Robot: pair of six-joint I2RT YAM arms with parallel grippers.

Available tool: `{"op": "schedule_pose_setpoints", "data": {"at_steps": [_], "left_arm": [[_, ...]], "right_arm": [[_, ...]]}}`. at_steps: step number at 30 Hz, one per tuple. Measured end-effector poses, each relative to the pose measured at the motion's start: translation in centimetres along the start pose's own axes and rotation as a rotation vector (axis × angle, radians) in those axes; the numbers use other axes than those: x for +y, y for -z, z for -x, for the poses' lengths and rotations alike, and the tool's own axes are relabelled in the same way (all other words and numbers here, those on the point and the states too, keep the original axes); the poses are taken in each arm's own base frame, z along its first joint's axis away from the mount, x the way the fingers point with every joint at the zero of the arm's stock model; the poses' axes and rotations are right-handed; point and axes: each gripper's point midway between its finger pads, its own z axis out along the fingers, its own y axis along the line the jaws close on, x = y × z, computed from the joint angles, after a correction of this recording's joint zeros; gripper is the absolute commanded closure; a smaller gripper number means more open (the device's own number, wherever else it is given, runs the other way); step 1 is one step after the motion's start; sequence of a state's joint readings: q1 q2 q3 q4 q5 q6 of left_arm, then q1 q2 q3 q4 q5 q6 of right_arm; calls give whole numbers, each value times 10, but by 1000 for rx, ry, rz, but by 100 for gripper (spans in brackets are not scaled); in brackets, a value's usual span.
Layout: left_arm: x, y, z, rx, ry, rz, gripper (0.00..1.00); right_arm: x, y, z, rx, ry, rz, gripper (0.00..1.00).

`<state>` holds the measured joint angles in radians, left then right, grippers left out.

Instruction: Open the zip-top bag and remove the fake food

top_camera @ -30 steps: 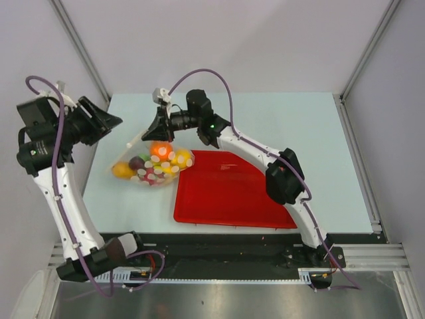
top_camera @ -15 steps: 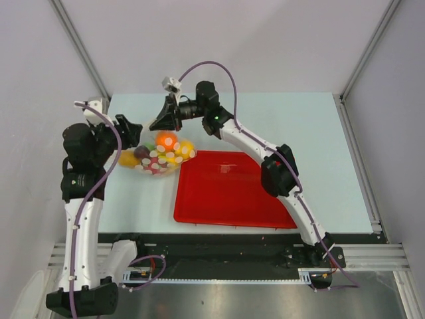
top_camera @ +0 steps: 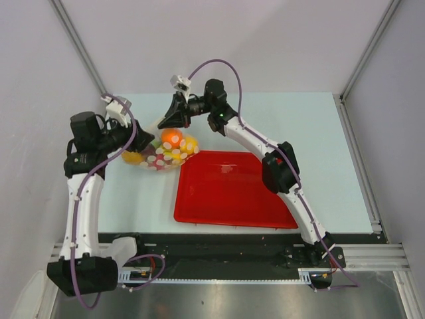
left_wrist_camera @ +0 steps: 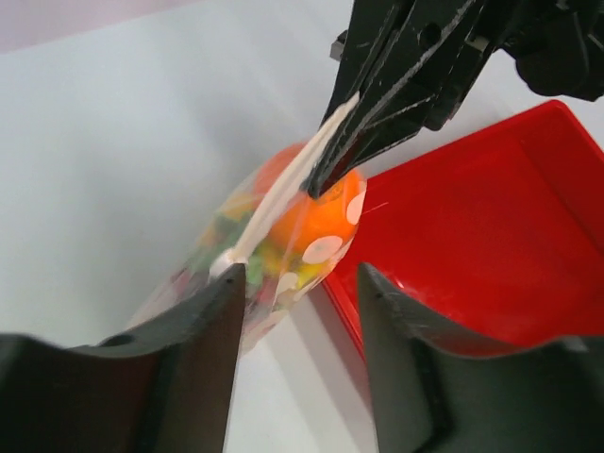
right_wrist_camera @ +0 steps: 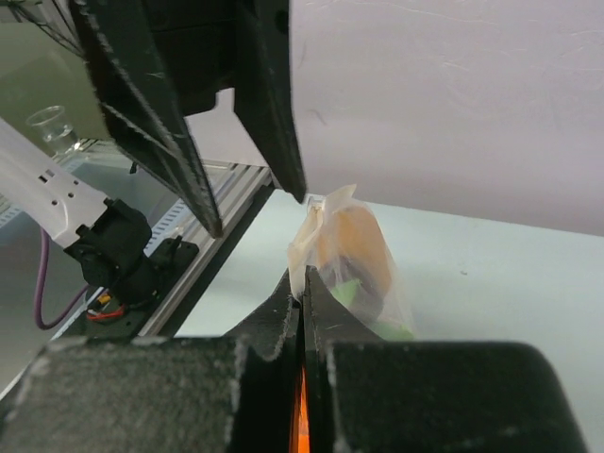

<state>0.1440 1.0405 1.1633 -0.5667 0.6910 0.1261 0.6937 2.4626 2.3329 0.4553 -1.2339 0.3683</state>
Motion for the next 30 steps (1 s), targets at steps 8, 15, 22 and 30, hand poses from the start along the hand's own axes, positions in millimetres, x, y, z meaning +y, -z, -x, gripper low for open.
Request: {"op": "schedule_pose_setpoints", "data": {"at_steps": [8, 15, 22, 30], "left_arm": [[11, -10, -9, 72, 6, -66, 54], [20, 0, 1, 77, -46, -43, 40], [19, 1, 7, 57, -56, -70, 45], [25, -15, -8, 101, -1, -134, 44]], "right_arm": [[3, 4, -2, 5, 17, 37, 100], [5, 6, -3, 10, 23, 50, 100], [9, 1, -4, 13, 23, 64, 100], [17, -9, -7, 18, 22, 87, 100]]}}
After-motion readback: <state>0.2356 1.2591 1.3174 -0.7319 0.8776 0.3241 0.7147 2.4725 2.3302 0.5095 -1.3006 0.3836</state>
